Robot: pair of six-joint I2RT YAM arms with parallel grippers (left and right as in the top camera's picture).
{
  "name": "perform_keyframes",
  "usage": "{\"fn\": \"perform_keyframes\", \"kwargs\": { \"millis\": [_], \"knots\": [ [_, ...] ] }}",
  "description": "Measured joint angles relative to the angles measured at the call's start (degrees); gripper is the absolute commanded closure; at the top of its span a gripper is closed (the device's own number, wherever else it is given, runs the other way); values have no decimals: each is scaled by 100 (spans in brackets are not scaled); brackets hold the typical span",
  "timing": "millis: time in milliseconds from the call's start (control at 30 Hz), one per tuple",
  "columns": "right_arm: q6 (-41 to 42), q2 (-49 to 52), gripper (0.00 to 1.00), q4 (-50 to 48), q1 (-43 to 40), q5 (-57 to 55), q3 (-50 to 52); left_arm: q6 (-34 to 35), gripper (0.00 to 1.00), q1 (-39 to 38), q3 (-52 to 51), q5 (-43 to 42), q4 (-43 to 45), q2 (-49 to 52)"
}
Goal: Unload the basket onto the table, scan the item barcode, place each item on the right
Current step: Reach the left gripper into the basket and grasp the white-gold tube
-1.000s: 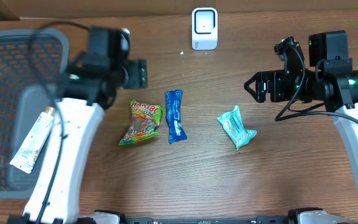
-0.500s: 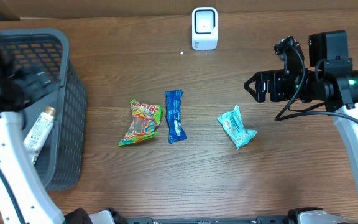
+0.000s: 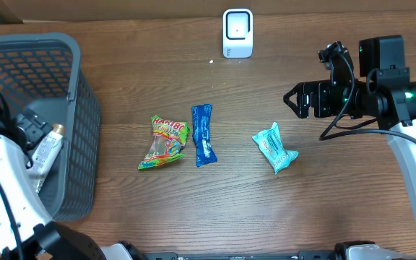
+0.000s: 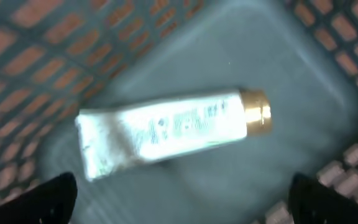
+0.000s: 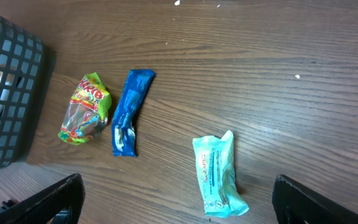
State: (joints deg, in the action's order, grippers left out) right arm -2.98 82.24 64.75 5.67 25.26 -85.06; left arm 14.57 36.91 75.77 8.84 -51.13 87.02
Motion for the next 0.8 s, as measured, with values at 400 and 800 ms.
{"fn": "perform_keyframes", "kwargs": {
  "millis": [400, 800],
  "knots": [
    [2, 0, 3, -26, 0, 0, 0, -1539, 4, 26, -1709, -625, 2594, 354],
    [2, 0, 3, 44, 0, 2, 0, -2415, 19, 26, -1735, -297, 3056, 1250]
  ]
}}
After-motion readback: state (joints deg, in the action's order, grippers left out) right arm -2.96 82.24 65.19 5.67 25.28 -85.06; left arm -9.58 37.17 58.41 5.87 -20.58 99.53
